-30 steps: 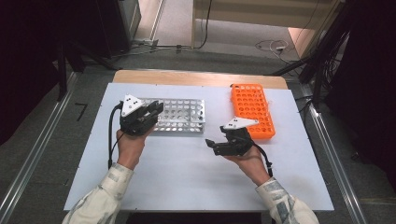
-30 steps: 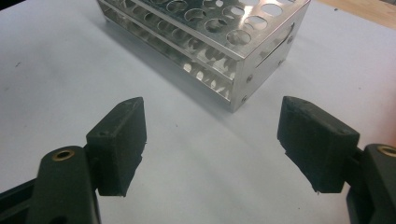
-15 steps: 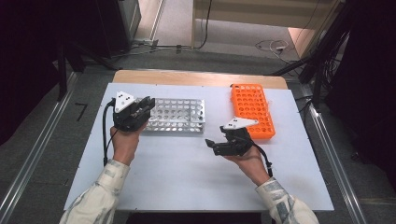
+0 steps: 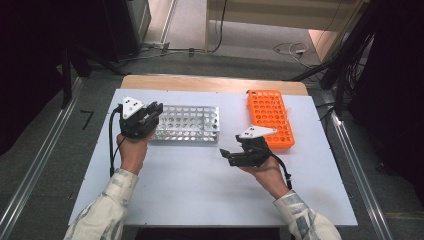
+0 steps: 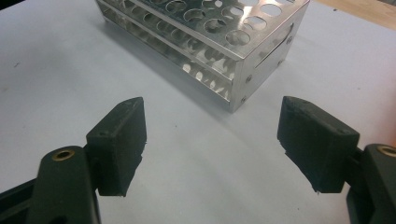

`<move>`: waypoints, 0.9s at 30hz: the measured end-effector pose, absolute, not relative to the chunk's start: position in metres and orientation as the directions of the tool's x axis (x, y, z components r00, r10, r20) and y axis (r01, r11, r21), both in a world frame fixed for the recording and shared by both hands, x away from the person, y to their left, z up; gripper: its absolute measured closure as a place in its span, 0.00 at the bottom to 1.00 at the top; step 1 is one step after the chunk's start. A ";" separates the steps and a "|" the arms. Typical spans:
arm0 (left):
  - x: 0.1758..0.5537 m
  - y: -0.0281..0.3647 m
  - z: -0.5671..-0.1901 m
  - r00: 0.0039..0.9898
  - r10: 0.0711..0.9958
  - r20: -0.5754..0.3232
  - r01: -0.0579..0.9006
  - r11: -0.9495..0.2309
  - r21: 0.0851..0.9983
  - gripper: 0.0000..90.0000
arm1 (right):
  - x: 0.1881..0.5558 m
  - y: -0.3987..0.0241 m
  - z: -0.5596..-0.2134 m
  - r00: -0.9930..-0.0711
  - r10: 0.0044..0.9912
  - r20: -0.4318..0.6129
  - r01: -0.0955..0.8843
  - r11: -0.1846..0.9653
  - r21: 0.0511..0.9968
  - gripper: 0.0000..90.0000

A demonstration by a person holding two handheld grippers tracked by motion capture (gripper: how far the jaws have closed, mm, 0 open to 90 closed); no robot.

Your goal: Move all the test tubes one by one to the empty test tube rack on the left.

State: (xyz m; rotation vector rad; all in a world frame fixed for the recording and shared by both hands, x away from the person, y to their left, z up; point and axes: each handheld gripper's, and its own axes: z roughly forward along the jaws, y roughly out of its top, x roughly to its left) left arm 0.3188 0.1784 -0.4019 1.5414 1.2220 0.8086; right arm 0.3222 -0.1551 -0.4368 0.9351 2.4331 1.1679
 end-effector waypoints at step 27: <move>0.319 0.172 -0.441 0.266 0.964 0.002 0.316 -0.089 0.944 0.84 | 0.322 -0.154 -0.437 -0.750 0.661 0.020 0.432 0.466 0.772 0.25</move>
